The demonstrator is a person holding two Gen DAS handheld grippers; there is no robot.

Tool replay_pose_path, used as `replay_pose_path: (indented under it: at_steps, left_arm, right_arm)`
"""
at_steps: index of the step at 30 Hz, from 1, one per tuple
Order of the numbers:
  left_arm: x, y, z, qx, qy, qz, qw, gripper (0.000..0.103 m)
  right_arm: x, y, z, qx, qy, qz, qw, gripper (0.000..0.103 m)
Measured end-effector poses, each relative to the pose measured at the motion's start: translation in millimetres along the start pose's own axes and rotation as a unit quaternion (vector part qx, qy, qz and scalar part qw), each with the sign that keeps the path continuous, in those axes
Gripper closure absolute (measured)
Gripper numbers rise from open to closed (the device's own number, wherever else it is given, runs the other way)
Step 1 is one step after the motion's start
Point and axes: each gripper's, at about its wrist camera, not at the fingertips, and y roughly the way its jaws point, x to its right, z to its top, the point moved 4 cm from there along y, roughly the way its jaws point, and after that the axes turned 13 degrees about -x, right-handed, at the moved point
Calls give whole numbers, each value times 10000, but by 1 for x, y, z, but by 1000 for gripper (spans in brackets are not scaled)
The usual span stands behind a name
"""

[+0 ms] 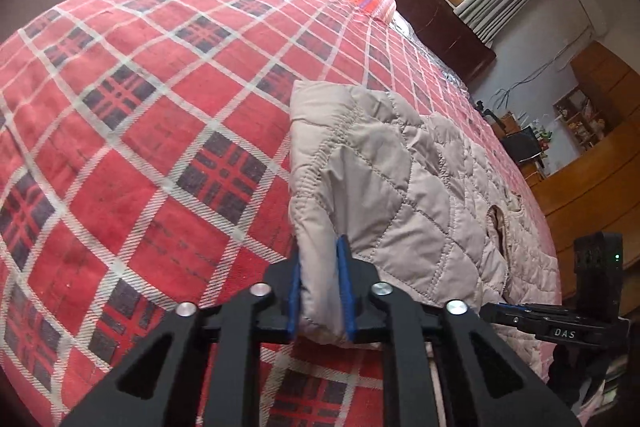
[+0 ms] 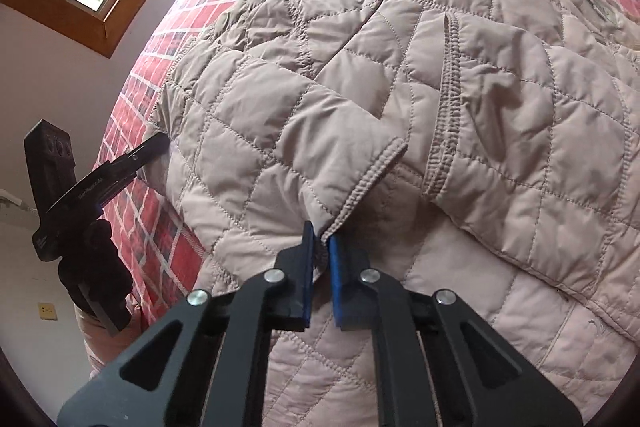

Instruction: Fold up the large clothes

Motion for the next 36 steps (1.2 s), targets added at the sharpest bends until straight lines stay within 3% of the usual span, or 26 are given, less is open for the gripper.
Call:
replay_pose_path:
  at_steps: [3,9,18,23,30,33,36]
  left_arm:
    - [15,-12,-1,73,10,-338,9994,96]
    - [93,-22,-8,243,646,-426,9967,96]
    - [209,34,-19,-49,1448,-292,9890,96]
    - [243,75,-31,-283,1672,-107,9855,96]
    - [247,117,-40,-518,1732,145,9834,94]
    - [243,122,-42,-578,1696,114,9838,88]
    - [242,116,-44,-645,1703,90,9832,76]
  right_arm:
    - [3,-24,-4,267,-20,-67,9996,98]
    - [33,-90,-22,885,193,-383,9952,98]
    - [128,-156,-69,1375,999,-918,9812,98]
    - [181,-156,-90,1379,1437,-963,9752,98]
    - [219,-126,-94,1201,1706,-819,9746,99]
    - [226,-112,-93,1111,1764,-807,9747,98]
    - [230,-106,-94,1130,1772,-744,9748,94]
